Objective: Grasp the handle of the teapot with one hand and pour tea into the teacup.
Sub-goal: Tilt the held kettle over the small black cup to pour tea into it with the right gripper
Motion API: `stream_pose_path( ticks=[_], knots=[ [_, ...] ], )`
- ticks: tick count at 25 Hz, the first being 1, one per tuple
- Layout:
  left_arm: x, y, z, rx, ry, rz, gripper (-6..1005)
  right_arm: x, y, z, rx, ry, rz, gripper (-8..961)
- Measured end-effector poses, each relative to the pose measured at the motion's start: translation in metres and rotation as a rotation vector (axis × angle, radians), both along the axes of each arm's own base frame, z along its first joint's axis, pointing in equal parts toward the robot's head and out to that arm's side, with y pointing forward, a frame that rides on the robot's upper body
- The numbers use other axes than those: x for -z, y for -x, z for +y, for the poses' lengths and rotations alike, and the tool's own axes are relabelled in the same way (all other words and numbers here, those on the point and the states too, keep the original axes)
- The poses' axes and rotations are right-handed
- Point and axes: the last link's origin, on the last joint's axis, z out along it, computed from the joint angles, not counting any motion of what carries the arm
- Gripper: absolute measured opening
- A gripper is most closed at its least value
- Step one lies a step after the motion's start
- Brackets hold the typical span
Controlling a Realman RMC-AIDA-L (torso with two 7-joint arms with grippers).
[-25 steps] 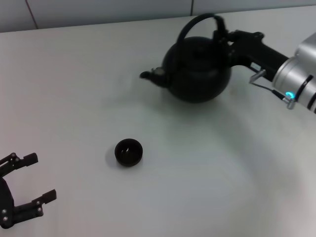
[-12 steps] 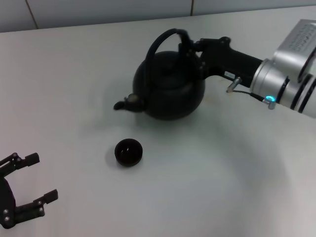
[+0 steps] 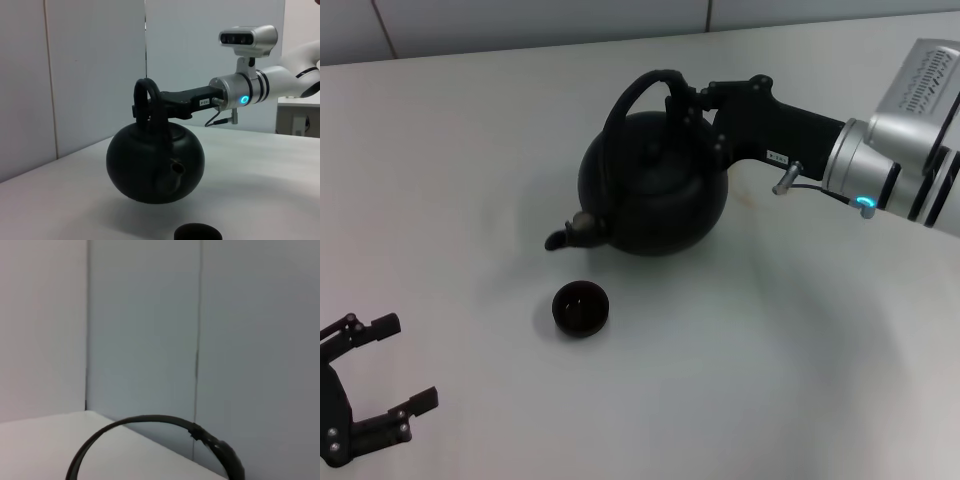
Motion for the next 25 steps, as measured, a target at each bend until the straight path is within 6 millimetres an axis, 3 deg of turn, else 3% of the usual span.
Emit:
stream_pose_path(
  ticks=[25],
  knots=[
    [-0.001, 0.001, 0.003, -0.025, -0.01, -0.007, 862, -0.016, 0.009, 0.003, -0.234, -0.076, -0.211, 95]
  ],
)
